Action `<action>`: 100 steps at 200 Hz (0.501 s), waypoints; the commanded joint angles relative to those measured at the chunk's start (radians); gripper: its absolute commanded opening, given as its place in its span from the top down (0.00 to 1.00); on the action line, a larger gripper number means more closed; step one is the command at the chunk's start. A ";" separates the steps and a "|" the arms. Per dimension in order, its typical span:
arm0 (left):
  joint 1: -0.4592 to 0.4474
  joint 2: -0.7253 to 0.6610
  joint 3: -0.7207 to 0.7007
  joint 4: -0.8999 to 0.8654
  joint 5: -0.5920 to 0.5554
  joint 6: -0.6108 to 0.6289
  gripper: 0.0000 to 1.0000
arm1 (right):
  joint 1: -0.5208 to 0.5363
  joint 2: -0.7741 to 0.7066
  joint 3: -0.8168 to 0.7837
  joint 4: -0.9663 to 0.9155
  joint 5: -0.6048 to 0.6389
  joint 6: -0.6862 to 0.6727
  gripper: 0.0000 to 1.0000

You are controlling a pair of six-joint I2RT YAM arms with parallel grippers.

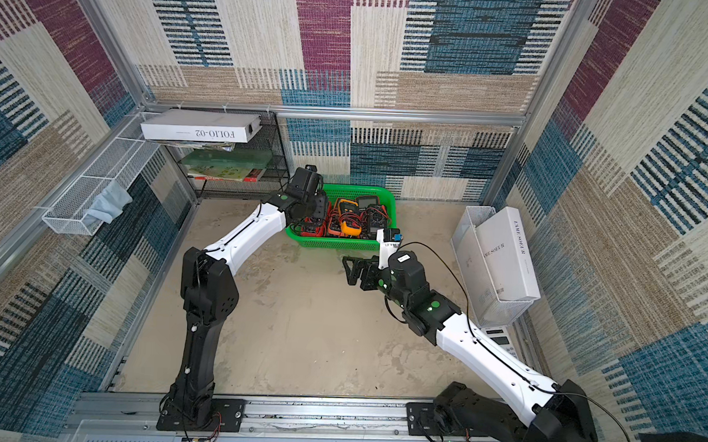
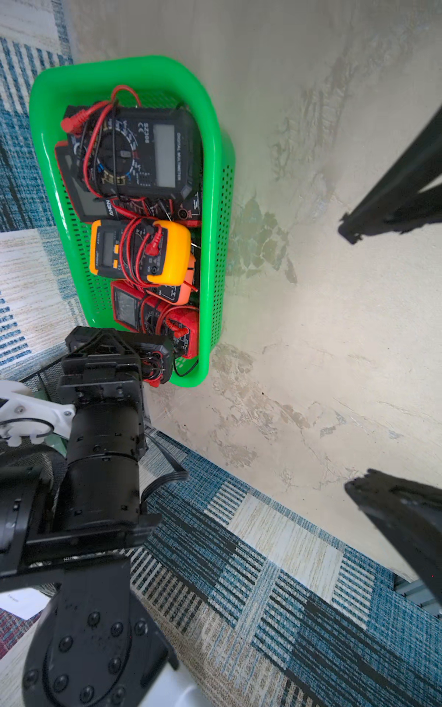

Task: Put the multimeter into the basket
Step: Place the multimeter in the basket.

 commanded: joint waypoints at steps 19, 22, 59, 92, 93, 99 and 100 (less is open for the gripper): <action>0.015 0.041 0.019 -0.023 0.023 -0.010 0.55 | -0.006 -0.006 -0.004 -0.005 0.018 0.001 0.00; 0.015 0.043 0.019 -0.024 0.025 -0.010 0.53 | -0.006 -0.006 -0.004 -0.004 0.018 0.001 0.00; 0.017 0.070 0.049 -0.054 0.041 -0.009 0.20 | -0.012 -0.002 -0.010 -0.003 0.016 0.003 0.00; 0.019 0.074 0.084 -0.075 0.057 -0.008 0.01 | -0.017 -0.003 -0.009 -0.003 0.015 0.003 0.00; 0.018 0.073 0.085 -0.076 0.058 -0.008 0.01 | -0.017 -0.003 -0.010 -0.004 0.015 0.003 0.00; 0.018 0.072 0.094 -0.080 0.061 -0.008 0.00 | -0.018 -0.004 -0.010 -0.005 0.015 0.003 0.00; 0.019 0.071 0.095 -0.081 0.061 -0.008 0.00 | -0.018 -0.004 -0.010 -0.004 0.015 0.004 0.01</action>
